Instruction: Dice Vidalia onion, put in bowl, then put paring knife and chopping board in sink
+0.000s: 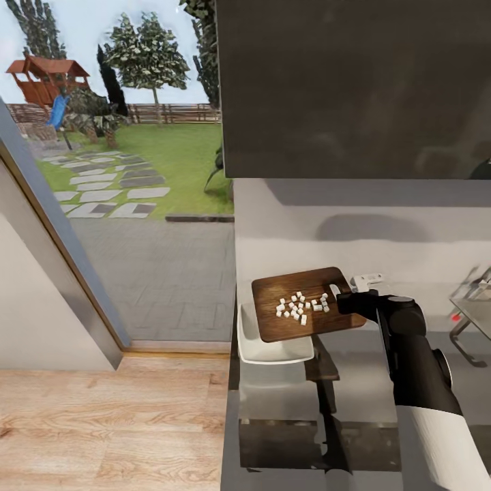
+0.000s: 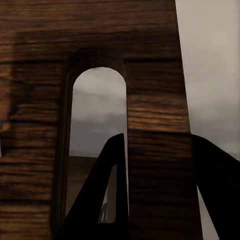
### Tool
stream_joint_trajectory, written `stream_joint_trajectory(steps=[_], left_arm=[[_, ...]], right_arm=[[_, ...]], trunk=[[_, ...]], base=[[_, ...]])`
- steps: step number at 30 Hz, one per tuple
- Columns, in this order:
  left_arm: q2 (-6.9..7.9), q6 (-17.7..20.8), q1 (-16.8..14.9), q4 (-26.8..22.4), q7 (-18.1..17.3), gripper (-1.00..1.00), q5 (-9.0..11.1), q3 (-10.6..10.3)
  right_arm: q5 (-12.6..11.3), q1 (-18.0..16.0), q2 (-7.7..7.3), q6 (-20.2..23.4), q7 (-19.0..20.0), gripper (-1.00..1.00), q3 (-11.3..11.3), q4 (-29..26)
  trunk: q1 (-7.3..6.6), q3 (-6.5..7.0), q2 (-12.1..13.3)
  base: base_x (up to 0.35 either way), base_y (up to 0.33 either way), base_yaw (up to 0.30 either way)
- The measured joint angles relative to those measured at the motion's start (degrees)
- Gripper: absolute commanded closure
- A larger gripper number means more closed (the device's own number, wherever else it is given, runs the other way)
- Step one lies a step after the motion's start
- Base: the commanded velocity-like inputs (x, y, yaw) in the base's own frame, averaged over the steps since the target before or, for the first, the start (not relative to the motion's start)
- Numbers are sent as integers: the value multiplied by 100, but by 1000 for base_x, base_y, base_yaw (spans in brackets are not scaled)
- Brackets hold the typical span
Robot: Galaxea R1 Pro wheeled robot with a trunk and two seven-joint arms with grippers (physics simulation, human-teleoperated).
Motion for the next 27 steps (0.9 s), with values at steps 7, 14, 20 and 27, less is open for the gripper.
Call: stream_joint_trajectory(steps=[7,14,20,27], left_arm=[[0,-4,0,0,0,-100,1,0],[-15,4,0,0,0,-100,0,0],[-17,4,0,0,0,-100,0,0],[-15,4,0,0,0,-100,-4,0]], right_arm=[[-1,0,0,-1,-3,100,-4,-3],[7,0,-41,-8,-21,100,-9,-7],[16,0,-183,-11,-26,100,-9,-7],[421,0,-177,-16,-28,100,15,-9]], trunk=[[0,0,0],[0,0,0],[0,0,0],[0,0,0]], base=[[0,0,0],[0,0,0],[0,0,0],[0,0,0]])
